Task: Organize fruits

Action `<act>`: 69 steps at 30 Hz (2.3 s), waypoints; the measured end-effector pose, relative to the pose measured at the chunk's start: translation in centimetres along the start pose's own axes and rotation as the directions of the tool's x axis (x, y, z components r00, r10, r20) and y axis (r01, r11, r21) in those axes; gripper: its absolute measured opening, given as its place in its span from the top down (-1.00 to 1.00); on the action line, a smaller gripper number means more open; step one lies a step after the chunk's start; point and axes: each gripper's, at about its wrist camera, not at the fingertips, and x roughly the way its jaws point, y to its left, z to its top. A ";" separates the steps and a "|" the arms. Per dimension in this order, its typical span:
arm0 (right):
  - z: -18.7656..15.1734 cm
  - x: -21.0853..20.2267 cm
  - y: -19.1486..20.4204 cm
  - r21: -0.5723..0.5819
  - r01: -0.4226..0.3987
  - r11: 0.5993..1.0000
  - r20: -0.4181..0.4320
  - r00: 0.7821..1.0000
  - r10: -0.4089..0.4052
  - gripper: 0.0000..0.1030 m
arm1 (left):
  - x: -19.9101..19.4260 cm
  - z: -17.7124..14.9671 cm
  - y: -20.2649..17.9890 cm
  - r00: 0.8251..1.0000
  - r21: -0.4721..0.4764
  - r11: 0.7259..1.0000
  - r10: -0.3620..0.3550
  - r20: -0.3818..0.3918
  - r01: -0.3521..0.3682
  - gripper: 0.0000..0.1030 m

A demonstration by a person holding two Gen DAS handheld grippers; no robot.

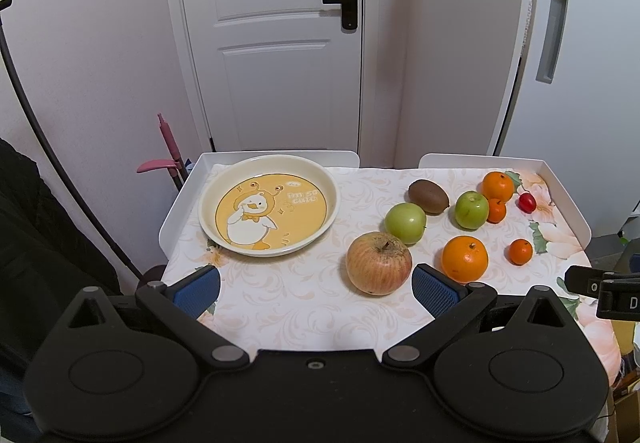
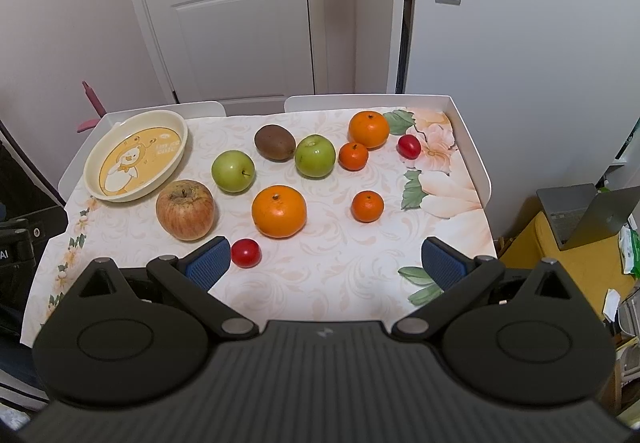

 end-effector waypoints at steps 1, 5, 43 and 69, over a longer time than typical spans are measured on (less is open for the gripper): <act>0.0 0.0 0.0 0.000 0.000 1.000 0.001 1.000 0.000 -1.00 | 0.0 0.0 0.0 1.000 -0.001 1.000 0.000 0.001 0.000 -1.00; -0.1 -0.1 -0.1 0.001 -0.002 1.000 0.003 1.000 0.002 -1.00 | 0.0 0.0 0.0 1.000 -0.001 1.000 0.000 0.001 0.000 -1.00; 0.2 -0.2 0.0 -0.003 -0.001 1.000 0.006 1.000 0.001 -1.00 | -0.4 0.2 -0.5 1.000 -0.004 1.000 0.000 0.002 0.000 -1.00; -0.2 4.0 -2.6 -0.015 -0.041 0.999 -0.084 0.996 0.039 -1.00 | 2.9 -0.5 -1.9 0.998 0.005 0.999 0.050 -0.033 -0.050 -1.00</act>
